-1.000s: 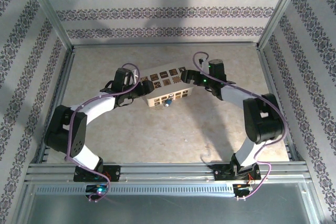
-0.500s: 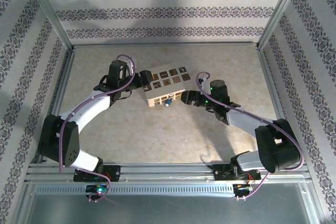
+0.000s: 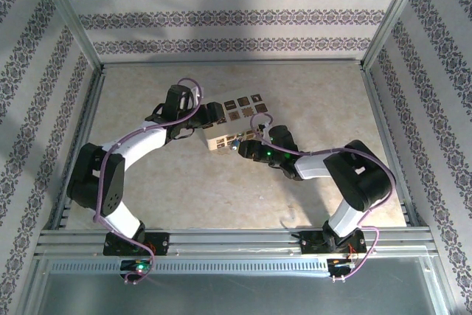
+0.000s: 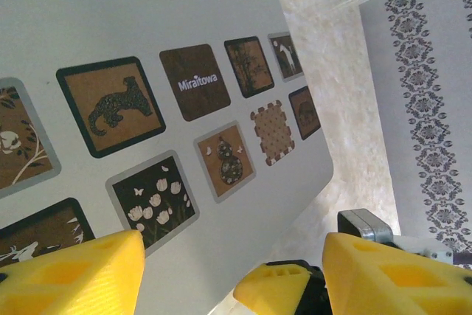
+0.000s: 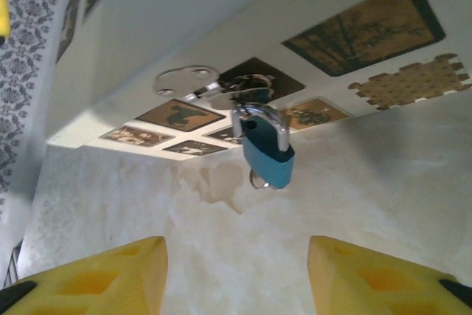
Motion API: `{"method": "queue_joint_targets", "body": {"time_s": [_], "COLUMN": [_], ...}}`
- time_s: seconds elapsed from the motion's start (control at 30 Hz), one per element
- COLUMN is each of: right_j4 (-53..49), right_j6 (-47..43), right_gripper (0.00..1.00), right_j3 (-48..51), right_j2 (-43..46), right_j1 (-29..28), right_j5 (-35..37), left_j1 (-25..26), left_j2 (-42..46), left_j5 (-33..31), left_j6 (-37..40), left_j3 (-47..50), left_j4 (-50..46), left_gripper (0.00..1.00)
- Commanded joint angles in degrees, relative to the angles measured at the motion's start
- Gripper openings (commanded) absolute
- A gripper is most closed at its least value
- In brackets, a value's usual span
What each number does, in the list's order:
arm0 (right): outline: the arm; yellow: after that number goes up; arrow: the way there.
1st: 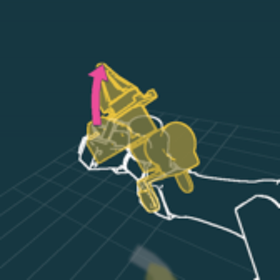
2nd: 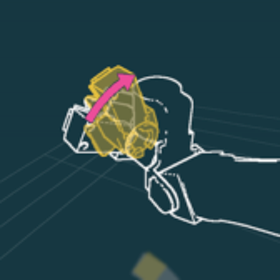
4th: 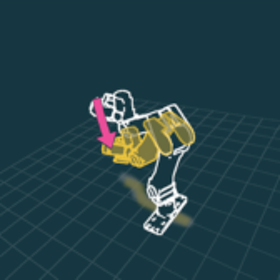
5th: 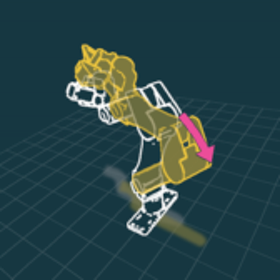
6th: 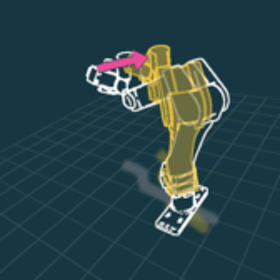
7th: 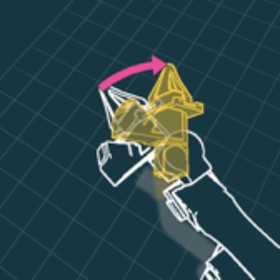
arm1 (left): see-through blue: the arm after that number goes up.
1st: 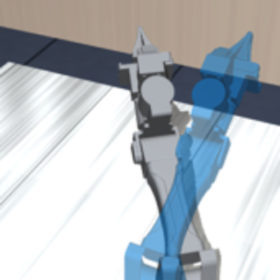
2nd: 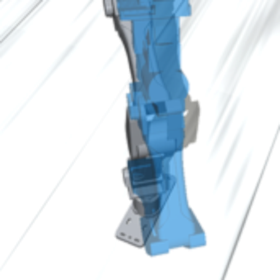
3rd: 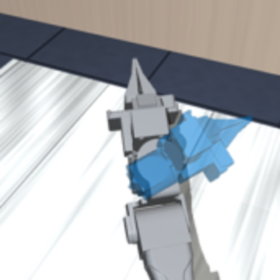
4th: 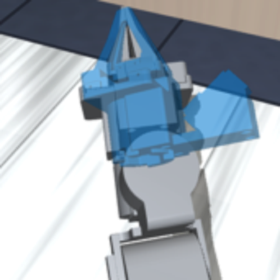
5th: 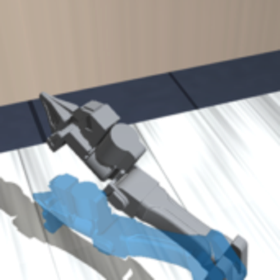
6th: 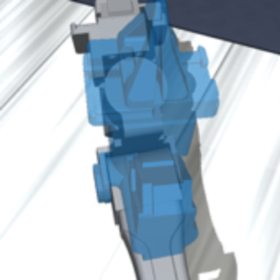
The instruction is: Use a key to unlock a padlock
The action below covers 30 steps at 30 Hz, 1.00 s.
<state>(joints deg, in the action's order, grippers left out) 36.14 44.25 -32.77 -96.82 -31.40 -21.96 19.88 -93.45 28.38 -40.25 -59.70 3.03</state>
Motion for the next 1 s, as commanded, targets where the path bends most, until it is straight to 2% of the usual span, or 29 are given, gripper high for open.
{"method": "queue_joint_targets", "body": {"time_s": [0.0, 0.2, 0.5, 0.97], "right_j4": [4.2, 6.2, 13.4, 16.8], "right_j6": [1.5, 1.9, 1.7, 3.1], "right_gripper": [0.49, 0.39, 0.32, 0.21], "right_j3": [-1.2, -2.0, -3.1, -3.2], "right_j2": [-2.1, -5.3, -9.5, -12.0], "right_j1": [-0.9, -1.4, -1.6, -1.7], "right_j5": [3.7, 5.5, 4.4, 4.9], "left_j1": [0.7, 0.7, 0.7, 0.7], "left_j2": [-1.0, -1.8, -3.2, -4.4], "left_j5": [1.1, 0.8, 0.3, -0.3], "left_j6": [-1.1, -1.4, -1.0, -0.5], "left_j3": [-1.5, -1.3, -1.1, -1.2], "left_j4": [2.8, 3.5, 3.0, 2.2], "left_gripper": [0.65, 0.65, 0.65, 0.65]}}
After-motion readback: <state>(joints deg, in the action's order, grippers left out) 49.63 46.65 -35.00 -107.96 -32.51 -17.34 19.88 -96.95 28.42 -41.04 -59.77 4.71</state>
